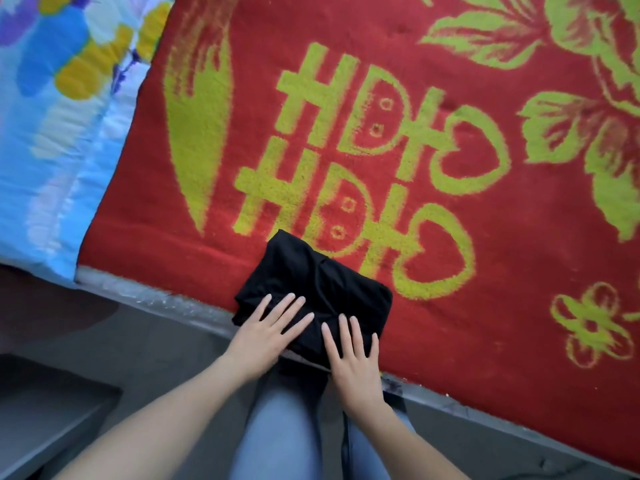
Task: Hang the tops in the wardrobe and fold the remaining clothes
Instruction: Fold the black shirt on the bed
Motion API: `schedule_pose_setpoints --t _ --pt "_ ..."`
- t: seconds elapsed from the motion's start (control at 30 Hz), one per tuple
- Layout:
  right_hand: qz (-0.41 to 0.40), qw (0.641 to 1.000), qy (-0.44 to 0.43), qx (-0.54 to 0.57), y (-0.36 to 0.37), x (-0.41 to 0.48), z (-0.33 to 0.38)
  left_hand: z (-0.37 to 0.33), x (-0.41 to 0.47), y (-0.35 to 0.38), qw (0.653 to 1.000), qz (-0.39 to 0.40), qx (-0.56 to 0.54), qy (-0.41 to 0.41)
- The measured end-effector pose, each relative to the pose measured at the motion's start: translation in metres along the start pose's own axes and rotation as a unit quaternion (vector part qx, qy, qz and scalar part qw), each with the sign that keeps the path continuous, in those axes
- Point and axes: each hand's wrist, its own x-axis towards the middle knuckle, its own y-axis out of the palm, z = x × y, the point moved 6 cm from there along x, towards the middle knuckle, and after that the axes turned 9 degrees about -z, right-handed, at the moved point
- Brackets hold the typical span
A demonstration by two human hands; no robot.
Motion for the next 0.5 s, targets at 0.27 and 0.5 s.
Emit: schedule_pose_setpoints --t 0.27,0.5 --pt "-0.027 0.999 -0.046 0.005 -0.001 0.019 -0.008 0.001 0.001 0.008 0.999 0.000 -0.011 -0.031" --pt "-0.160 0.976 -0.055 0.136 -0.054 0.026 -0.030 -0.002 0.012 0.001 0.992 -0.033 -0.084 -0.092"
